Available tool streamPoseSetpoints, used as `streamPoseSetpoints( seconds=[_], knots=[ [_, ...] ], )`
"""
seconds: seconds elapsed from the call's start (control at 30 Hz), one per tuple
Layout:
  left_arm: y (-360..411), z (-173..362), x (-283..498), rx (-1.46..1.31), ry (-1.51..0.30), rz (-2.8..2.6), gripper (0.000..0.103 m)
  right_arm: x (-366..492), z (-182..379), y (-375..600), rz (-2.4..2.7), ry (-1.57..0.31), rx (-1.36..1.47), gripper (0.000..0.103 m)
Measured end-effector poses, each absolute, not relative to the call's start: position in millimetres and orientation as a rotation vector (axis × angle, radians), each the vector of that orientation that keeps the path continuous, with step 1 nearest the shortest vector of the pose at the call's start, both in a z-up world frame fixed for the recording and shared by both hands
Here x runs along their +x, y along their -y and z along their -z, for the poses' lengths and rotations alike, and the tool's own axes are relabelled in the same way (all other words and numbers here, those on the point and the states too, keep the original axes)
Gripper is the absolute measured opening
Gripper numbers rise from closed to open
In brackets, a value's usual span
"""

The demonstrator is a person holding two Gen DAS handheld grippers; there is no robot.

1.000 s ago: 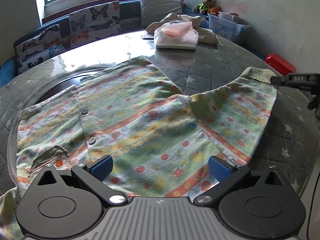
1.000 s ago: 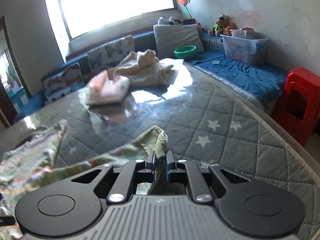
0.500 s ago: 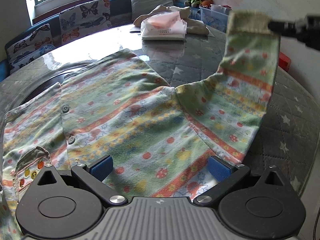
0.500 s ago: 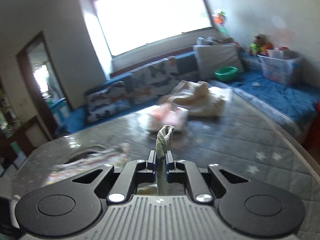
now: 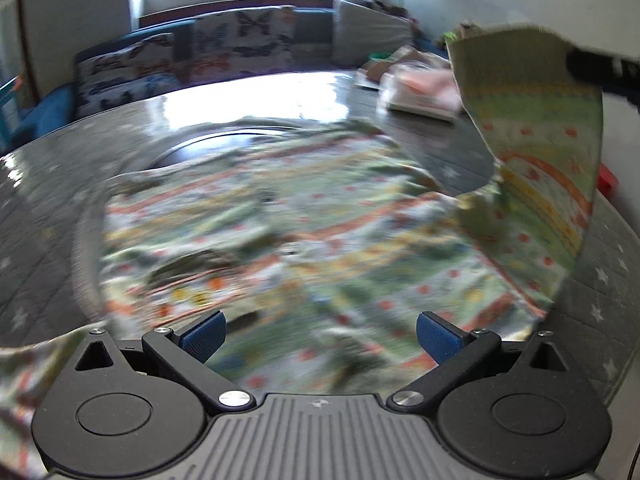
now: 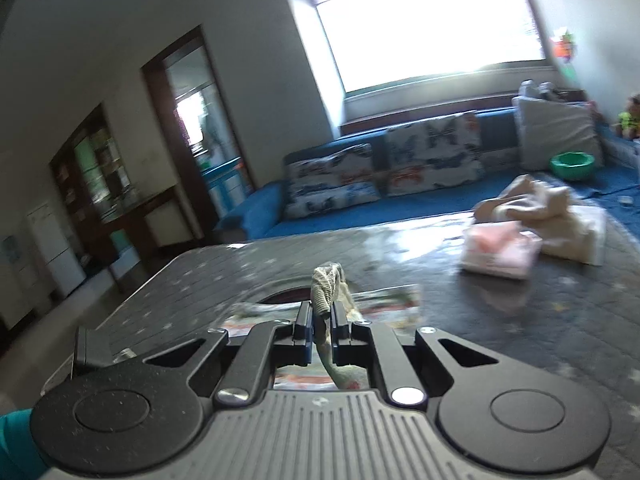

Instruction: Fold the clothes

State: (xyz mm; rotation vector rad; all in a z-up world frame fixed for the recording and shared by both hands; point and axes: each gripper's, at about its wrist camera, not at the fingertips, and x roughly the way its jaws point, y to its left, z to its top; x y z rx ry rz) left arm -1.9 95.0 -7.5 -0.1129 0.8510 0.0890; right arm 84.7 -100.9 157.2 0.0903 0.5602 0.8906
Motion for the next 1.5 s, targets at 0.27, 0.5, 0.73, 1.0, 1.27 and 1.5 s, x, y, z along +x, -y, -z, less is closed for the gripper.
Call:
streamPoseSetpoints(
  seconds=[0.27, 0.5, 0.73, 1.0, 1.27, 1.5],
  knots=[
    [-162.0, -2.3, -44.2, -0.213, -0.797, -0.245, 0.103, 57.0, -132.7, 29.8, -1.028, -0.651, -0.017, 0.008],
    [-192.6, 2.3, -61.2, -0.285, -0.787, -0.322, 0.103, 32.7, -108.8, -6.1, -1.120, -0.729, -0.087, 0.008],
    [-193.9, 1.5, -58.8, -0.312, -0.779, -0.327, 0.103, 28.5, -88.4, -28.1, -1.201, -0.777, -0.113, 0.021],
    [-188.2, -0.3, -54.2, -0.321, -0.777, -0.306, 0.103, 44.1, -90.1, 4.8, -1.098, -0.783, -0.192, 0.022],
    [-165.6, 6.1, -42.8, -0.297, -0.808, -0.245, 0.103, 74.5, -58.6, 63.5, -0.869, -0.873, -0.261, 0.022],
    [-168.5, 9.8, -39.4, -0.293, -0.826, -0.277, 0.103, 91.3, -64.0, 78.0, -0.795, -0.779, -0.297, 0.029]
  ],
)
